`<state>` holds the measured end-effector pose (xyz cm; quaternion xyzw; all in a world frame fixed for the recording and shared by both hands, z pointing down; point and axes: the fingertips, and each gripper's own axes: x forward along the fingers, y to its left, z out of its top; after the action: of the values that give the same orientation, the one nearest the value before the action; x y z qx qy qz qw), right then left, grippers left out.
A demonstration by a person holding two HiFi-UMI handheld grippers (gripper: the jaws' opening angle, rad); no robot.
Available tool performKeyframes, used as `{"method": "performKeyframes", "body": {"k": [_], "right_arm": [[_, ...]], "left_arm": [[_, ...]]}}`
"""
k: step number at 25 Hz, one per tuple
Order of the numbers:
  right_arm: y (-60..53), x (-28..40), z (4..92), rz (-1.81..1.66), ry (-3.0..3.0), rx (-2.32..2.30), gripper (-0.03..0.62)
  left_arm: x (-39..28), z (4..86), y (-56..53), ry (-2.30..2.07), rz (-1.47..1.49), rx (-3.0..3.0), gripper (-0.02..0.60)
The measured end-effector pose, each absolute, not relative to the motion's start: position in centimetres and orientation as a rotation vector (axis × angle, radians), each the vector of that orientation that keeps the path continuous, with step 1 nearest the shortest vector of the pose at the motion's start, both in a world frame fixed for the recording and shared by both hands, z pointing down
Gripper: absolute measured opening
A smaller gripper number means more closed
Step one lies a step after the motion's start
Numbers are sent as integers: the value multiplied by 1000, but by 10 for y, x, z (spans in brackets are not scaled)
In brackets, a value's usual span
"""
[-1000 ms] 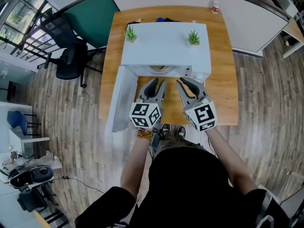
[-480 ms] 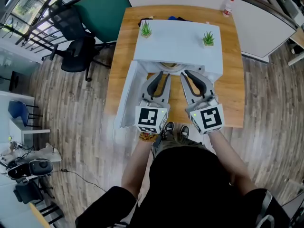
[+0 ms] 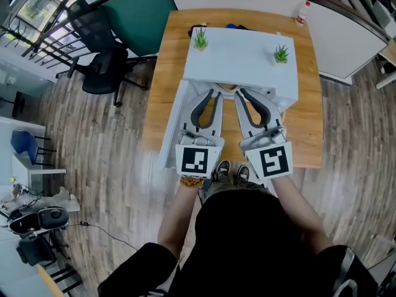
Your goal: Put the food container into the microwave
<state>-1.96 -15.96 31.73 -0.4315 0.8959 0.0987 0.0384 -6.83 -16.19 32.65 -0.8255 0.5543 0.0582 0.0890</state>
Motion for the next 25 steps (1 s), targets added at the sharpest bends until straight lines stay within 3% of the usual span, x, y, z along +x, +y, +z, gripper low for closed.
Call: {"method": "performKeyframes", "body": {"k": [25], "right_arm": [[-163, -42, 373, 400, 2685, -1611, 6]], "left_arm": [[-105, 349, -164, 1678, 185, -2356, 52]]}}
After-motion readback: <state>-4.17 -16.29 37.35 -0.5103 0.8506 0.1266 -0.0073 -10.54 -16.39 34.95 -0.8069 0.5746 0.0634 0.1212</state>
